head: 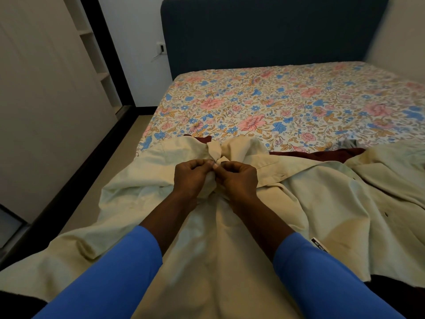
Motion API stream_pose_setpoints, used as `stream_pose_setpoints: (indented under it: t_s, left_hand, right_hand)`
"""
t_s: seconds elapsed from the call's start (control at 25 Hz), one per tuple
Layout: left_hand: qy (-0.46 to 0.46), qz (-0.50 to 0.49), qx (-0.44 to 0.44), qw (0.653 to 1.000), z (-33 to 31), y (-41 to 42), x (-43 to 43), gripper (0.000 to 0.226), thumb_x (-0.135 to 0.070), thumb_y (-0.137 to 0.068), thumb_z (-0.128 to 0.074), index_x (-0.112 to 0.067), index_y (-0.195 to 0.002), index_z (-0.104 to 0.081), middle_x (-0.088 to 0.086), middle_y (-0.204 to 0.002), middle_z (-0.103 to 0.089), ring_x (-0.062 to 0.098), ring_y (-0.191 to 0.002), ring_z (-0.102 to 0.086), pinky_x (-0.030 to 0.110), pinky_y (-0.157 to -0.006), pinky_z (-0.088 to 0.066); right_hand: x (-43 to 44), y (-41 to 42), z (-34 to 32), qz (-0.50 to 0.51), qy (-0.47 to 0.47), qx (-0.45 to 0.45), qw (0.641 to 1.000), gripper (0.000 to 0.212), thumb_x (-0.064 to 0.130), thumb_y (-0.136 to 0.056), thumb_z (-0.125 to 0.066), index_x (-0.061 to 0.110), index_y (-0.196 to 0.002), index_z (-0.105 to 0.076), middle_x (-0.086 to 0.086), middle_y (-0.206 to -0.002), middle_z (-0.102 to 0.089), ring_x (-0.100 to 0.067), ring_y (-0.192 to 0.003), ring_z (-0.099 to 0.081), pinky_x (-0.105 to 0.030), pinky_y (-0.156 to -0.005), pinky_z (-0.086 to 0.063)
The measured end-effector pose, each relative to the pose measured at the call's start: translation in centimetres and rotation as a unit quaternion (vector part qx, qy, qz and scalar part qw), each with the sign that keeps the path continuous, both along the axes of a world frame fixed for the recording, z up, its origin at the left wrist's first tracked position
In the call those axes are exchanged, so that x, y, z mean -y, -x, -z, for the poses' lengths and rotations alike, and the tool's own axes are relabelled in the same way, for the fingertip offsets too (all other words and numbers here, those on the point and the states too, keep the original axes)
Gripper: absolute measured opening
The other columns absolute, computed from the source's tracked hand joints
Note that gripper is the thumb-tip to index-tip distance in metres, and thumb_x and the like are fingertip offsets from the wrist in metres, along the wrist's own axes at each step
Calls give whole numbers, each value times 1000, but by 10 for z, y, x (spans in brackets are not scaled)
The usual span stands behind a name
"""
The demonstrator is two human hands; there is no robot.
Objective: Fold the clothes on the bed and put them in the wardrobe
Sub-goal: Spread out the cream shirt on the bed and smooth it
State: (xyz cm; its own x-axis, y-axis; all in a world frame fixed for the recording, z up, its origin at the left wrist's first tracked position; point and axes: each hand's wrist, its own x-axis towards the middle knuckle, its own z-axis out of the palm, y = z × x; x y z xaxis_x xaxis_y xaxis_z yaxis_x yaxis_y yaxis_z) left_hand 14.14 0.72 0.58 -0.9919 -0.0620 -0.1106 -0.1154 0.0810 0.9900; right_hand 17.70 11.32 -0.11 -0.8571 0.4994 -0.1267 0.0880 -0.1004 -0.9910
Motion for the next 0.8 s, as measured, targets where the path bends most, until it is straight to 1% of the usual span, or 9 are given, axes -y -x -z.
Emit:
stream_pose_setpoints:
  t_s: [0.08,0.2,0.24,0.32,0.44,0.52,0.64,0.72,0.8]
  left_hand:
    - [-66,34,50,996,-4,-1,-1,25,-29,-102,-63,-12,-110,-78,2,-105,-76,22,-104,-69,40,-94,-57]
    - [-70,85,85,990,-15,-5,0,37,-39,-105,-54,-12,-110,-79,3,-104,-78,17,-94,-72,29,-78,-56]
    - [-60,93,85,990,-16,-6,1,40,-41,-105,-53,-12,-111,-79,3,-103,-78,15,-91,-72,28,-74,-54]
    - [-56,110,82,989,-15,-5,5,40,-41,-105,-54,-11,-111,-79,4,-102,-79,17,-93,-73,29,-75,-55]
    - [-49,135,56,988,-10,0,6,31,-38,-99,-62,-15,-109,-81,6,-108,-78,27,-108,-71,41,-95,-58]
    - [-49,136,41,989,-7,1,-2,26,-34,-95,-70,-15,-107,-81,8,-108,-78,30,-111,-70,47,-104,-54]
    - [-46,135,28,989,-3,-2,-19,23,-27,-95,-73,-10,-107,-80,14,-105,-78,33,-110,-70,47,-104,-55]
    - [-43,140,18,989,-1,-4,-29,23,-28,-95,-74,-9,-105,-80,20,-103,-76,33,-102,-71,42,-96,-57]
    - [-33,123,-1,992,-1,-4,-38,21,-28,-92,-76,-9,-99,-81,20,-95,-76,28,-85,-65,36,-78,-53]
  right_hand:
    - [-8,4,-1,15,-114,-11,993,28,28,-82,-87,14,-105,-81,-2,-95,-79,-13,-85,-73,-39,-90,-62]
    - [-15,7,-3,-2,-254,-17,967,28,28,-89,-80,12,-113,-79,-5,-102,-79,-11,-84,-70,-32,-90,-58]
    - [-15,7,-4,-8,-249,-10,968,25,28,-88,-81,16,-109,-80,-5,-99,-80,-13,-84,-71,-34,-90,-59]
    - [-15,8,-4,-27,-135,14,990,10,27,-82,-84,28,-91,-82,-3,-88,-80,-20,-85,-75,-45,-90,-61]
    - [-24,10,-1,-36,10,60,997,12,16,-79,-84,24,-72,-79,-5,-78,-78,-29,-86,-76,-53,-86,-62]
    - [-29,10,-2,-20,18,50,998,9,17,-79,-83,22,-72,-79,-4,-75,-77,-30,-84,-75,-54,-85,-61]
    - [-33,2,-4,31,-38,18,999,11,31,-78,-82,22,-81,-77,0,-75,-75,-23,-78,-73,-51,-83,-61]
    - [-37,-1,-6,53,-91,10,994,14,36,-80,-77,24,-85,-75,2,-77,-74,-21,-78,-71,-49,-83,-60]
    - [-47,0,-10,33,-80,-5,996,13,32,-83,-72,23,-89,-78,0,-78,-75,-23,-80,-73,-50,-82,-62]
